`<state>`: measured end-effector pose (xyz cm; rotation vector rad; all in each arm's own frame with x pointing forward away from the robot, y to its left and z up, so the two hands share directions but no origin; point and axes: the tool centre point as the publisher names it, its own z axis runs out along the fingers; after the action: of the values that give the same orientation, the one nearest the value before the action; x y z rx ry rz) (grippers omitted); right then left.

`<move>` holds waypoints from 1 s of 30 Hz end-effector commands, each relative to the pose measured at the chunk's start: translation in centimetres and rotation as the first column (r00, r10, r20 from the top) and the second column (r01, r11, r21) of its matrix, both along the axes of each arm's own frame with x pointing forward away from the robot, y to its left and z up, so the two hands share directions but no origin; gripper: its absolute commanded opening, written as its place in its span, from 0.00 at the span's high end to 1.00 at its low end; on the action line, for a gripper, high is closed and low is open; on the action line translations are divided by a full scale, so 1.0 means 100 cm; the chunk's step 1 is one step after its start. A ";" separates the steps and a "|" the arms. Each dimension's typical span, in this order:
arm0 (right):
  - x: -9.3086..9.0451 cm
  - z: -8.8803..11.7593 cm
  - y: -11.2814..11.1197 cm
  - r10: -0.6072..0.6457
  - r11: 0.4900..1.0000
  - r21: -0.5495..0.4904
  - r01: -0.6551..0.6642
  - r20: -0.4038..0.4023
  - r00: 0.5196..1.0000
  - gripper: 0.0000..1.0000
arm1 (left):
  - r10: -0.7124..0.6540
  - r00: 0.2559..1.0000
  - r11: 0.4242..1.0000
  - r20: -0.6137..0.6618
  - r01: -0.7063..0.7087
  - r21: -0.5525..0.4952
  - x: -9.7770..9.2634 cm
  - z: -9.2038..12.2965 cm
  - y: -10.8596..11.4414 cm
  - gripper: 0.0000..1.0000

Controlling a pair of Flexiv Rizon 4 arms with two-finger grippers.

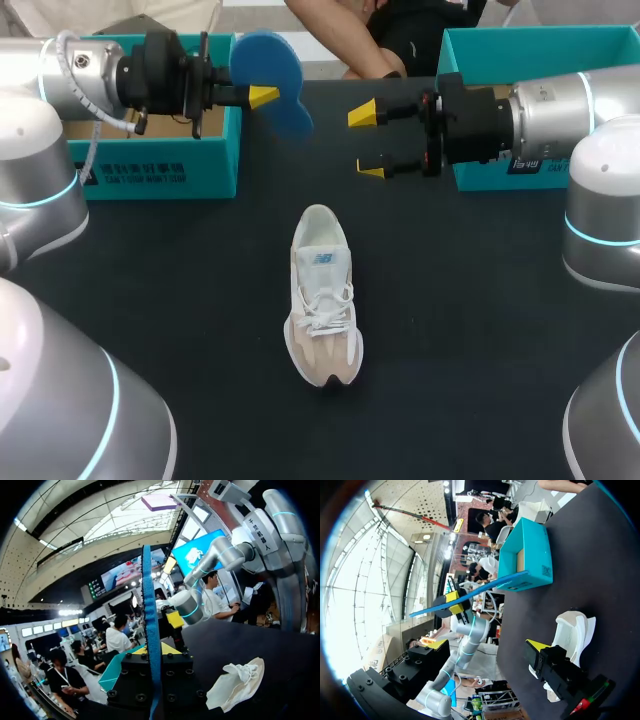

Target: Take the shoe out of the shoebox, open the shoe tongue, remove and reinsert the insole, then place the shoe into the shoebox

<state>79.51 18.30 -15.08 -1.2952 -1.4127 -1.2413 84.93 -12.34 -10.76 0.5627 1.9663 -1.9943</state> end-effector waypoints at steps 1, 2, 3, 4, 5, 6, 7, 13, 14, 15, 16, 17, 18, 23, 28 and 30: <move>0.000 0.000 0.002 -0.003 1.000 -0.002 0.003 -0.001 1.000 0.00 | -0.017 0.850 0.997 0.526 0.051 -0.051 -0.002 -0.004 -0.002 1.00; 0.000 0.000 0.002 -0.003 1.000 -0.002 0.003 -0.001 1.000 0.00 | 0.009 0.817 0.997 0.576 0.038 -0.069 0.000 -0.005 -0.002 1.00; 0.000 0.000 0.002 -0.003 1.000 -0.002 0.003 -0.001 1.000 0.00 | 0.019 0.761 0.996 0.648 0.039 -0.074 -0.001 -0.005 -0.003 1.00; 0.000 0.000 0.002 -0.003 1.000 -0.002 0.003 -0.001 1.000 0.00 | 0.034 0.702 0.998 0.711 0.015 -0.062 0.000 -0.007 -0.002 1.00; 0.000 0.000 0.002 -0.003 1.000 -0.002 0.003 -0.001 1.000 0.00 | 0.031 0.641 0.998 0.767 0.021 -0.058 0.000 -0.010 -0.001 1.00; 0.000 0.000 0.002 -0.003 1.000 -0.002 0.003 -0.001 1.000 0.00 | 0.061 0.610 0.997 0.790 -0.006 -0.073 0.000 -0.012 -0.001 1.00; 0.000 0.000 0.002 -0.003 1.000 -0.002 0.003 -0.001 1.000 0.00 | 0.086 0.578 0.996 0.811 -0.022 -0.090 0.001 -0.013 0.000 1.00; 0.000 0.000 0.002 -0.003 1.000 -0.002 0.003 -0.001 1.000 0.00 | 0.225 0.381 0.974 0.896 -0.058 -0.220 -0.001 -0.020 0.001 1.00; 0.000 0.000 0.002 -0.003 1.000 -0.002 0.003 -0.001 1.000 0.00 | 0.225 0.344 0.974 0.912 -0.071 -0.214 -0.001 -0.022 0.001 1.00; 0.000 0.000 0.002 -0.003 1.000 -0.002 0.003 -0.001 1.000 0.00 | 0.231 0.307 0.973 0.923 -0.078 -0.218 0.000 -0.023 0.000 1.00; 0.000 0.000 0.002 -0.003 1.000 -0.002 0.003 -0.001 1.000 0.00 | 0.225 0.233 0.974 0.946 -0.069 -0.215 -0.001 -0.023 -0.001 1.00; 0.000 0.000 0.002 -0.003 1.000 -0.002 0.003 -0.001 1.000 0.00 | 0.201 0.156 0.979 0.967 -0.069 -0.192 -0.001 -0.022 -0.002 1.00; 0.000 0.000 0.002 -0.003 1.000 -0.002 0.003 -0.001 1.000 0.00 | 0.194 0.126 0.980 0.973 -0.070 -0.187 -0.001 -0.023 -0.002 1.00; 0.000 0.000 0.002 -0.003 1.000 -0.002 0.003 -0.001 1.000 0.00 | 0.152 -0.017 0.984 0.988 -0.088 -0.153 0.006 -0.021 -0.001 1.00; 0.000 0.000 0.002 -0.003 1.000 -0.002 0.003 -0.001 1.000 0.00 | 0.152 -0.017 0.984 0.988 -0.088 -0.153 0.006 -0.021 -0.001 1.00; 0.000 0.000 0.002 -0.003 1.000 -0.002 0.003 -0.001 1.000 0.00 | 0.152 -0.017 0.984 0.988 -0.088 -0.153 0.006 -0.021 -0.001 1.00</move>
<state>79.51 18.29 -15.06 -1.2956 -1.4117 -1.2408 86.00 -12.29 -12.64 1.1359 1.2470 -1.2627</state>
